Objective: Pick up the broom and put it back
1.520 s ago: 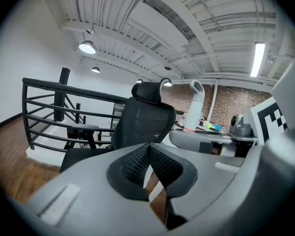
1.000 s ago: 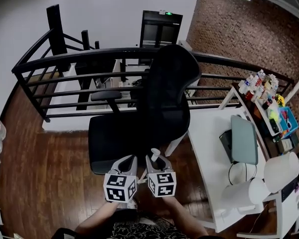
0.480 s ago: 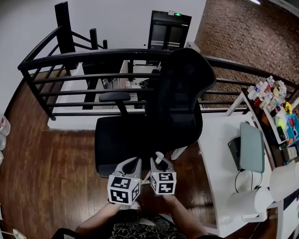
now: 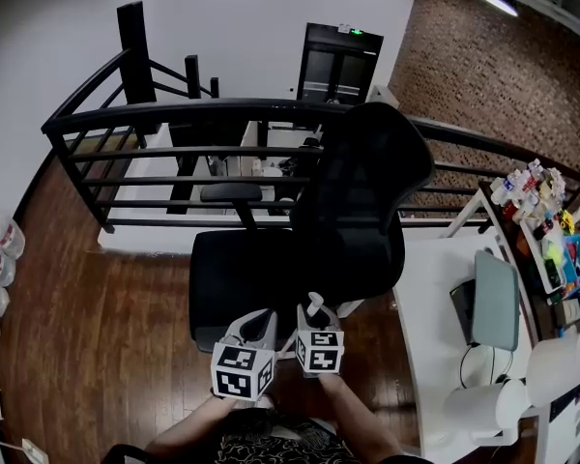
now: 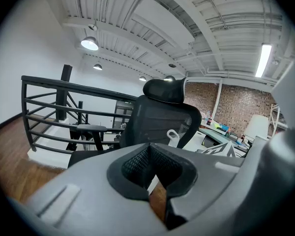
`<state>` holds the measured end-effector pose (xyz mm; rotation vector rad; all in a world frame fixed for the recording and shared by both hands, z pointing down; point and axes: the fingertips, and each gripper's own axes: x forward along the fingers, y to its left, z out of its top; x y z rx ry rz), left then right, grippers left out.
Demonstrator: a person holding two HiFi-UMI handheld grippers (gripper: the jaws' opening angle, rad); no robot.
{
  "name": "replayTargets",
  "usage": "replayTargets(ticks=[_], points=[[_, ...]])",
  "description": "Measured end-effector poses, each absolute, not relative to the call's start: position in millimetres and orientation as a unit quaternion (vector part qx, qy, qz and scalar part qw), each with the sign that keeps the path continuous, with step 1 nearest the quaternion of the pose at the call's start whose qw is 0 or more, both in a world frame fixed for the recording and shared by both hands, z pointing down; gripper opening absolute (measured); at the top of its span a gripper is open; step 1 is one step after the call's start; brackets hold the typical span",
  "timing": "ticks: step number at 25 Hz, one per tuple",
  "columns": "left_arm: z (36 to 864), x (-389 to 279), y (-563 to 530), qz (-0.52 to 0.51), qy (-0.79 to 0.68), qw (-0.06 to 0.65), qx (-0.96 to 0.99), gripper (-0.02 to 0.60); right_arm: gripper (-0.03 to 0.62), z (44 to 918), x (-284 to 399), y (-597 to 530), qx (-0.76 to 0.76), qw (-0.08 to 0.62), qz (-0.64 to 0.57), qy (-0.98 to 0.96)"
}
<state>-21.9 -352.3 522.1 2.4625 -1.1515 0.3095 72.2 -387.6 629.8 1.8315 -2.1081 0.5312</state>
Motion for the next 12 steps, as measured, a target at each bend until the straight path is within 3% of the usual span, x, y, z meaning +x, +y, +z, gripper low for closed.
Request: replayTargets(ticks=[12], points=[[524, -27, -358, 0.115, -0.420, 0.201, 0.878, 0.003, 0.089, 624, 73, -409, 0.628, 0.152, 0.181, -0.742]])
